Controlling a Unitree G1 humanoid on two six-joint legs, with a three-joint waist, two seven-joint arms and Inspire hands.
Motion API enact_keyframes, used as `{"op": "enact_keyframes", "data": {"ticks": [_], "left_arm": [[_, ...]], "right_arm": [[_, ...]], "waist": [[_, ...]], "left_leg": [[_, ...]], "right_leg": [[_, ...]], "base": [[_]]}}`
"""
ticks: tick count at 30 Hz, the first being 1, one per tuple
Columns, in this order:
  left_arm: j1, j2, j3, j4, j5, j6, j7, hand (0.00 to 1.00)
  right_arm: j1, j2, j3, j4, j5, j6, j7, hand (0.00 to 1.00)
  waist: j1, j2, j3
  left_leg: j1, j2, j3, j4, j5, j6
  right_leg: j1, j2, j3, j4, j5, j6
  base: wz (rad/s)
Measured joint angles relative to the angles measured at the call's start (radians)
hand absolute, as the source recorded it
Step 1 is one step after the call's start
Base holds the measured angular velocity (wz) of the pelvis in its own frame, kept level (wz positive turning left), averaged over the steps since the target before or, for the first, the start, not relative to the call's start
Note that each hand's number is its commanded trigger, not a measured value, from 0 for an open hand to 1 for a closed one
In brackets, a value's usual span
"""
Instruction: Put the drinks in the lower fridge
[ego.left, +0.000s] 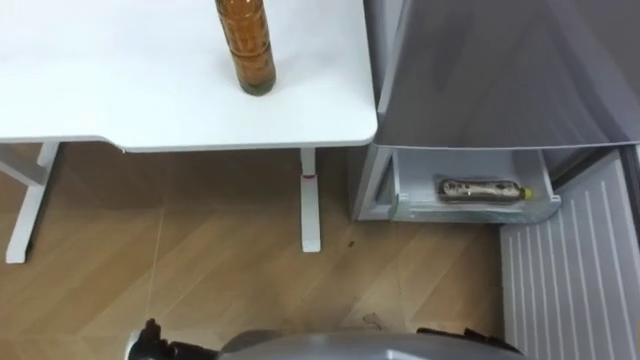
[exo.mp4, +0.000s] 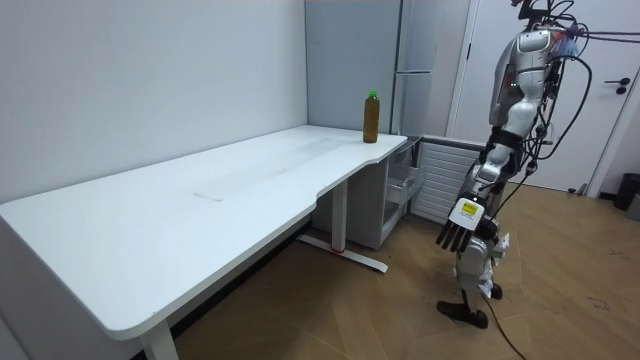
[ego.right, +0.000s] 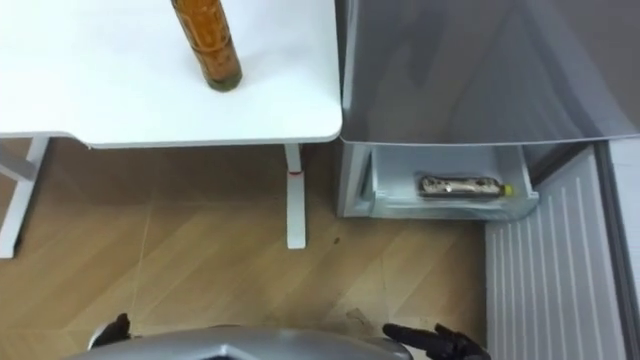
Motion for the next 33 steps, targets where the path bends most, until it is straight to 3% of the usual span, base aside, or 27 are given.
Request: {"op": "enact_keyframes", "data": {"ticks": [7, 13, 18, 22, 27, 33], "left_arm": [[-0.01, -0.005, 0.016, -0.009, -0.005, 0.038, -0.005, 0.0], [-0.027, -0.023, 0.038, -0.004, -0.071, 0.038, 0.006, 0.0], [-0.03, -0.036, 0.07, -0.005, -0.124, 0.038, 0.032, 0.0], [-0.027, -0.033, 0.12, -0.006, -0.201, 0.037, 0.087, 0.0], [-0.027, -0.029, 0.203, -0.01, -0.281, 0.031, 0.17, 0.0], [-0.029, -0.03, 0.341, -0.066, -0.421, 0.006, 0.299, 0.0]], "right_arm": [[-0.028, 0.0, 0.002, 0.042, -0.006, 0.02, -0.006, 0.0], [-0.028, -0.001, 0.0, 0.034, -0.026, 0.021, -0.017, 0.0], [-0.028, 0.0, -0.006, 0.034, -0.038, 0.022, -0.022, 0.0], [-0.026, -0.001, -0.006, 0.034, -0.038, 0.023, -0.027, 0.0], [-0.026, -0.003, -0.017, 0.035, -0.044, 0.023, -0.026, 0.0], [-0.013, -0.006, -0.038, 0.038, -0.052, 0.022, -0.026, 0.0]], "waist": [[-0.002, -0.001, -0.0089], [-0.002, 0.002, -0.0091], [-0.001, -0.004, -0.0018], [0.002, -0.004, 0.0002], [0.002, 0.003, -0.0053], [0.028, 0.007, -0.0064]], "left_leg": [[-0.001, -0.001, -0.001, 0.0, -0.003, -0.002], [0.007, -0.001, 0.0, 0.001, -0.008, -0.004], [0.025, 0.002, 0.001, 0.001, -0.016, -0.004], [0.028, 0.002, 0.001, 0.001, -0.019, -0.004], [0.033, 0.0, -0.004, 0.001, -0.019, -0.003], [0.056, 0.0, -0.001, -0.017, -0.018, -0.003]], "right_leg": [[0.009, 0.002, -0.001, -0.014, 0.0, 0.0], [0.017, 0.002, 0.0, -0.015, 0.0, 0.0], [0.035, 0.005, 0.003, -0.015, 0.0, 0.0], [0.037, 0.005, 0.012, -0.015, 0.0, 0.0], [0.044, 0.004, 0.004, -0.016, 0.0, 0.0], [0.054, 0.004, 0.016, -0.016, 0.0, 0.001]], "base": [[0.0], [0.0], [0.0], [-0.04], [0.03], [-0.05]]}}
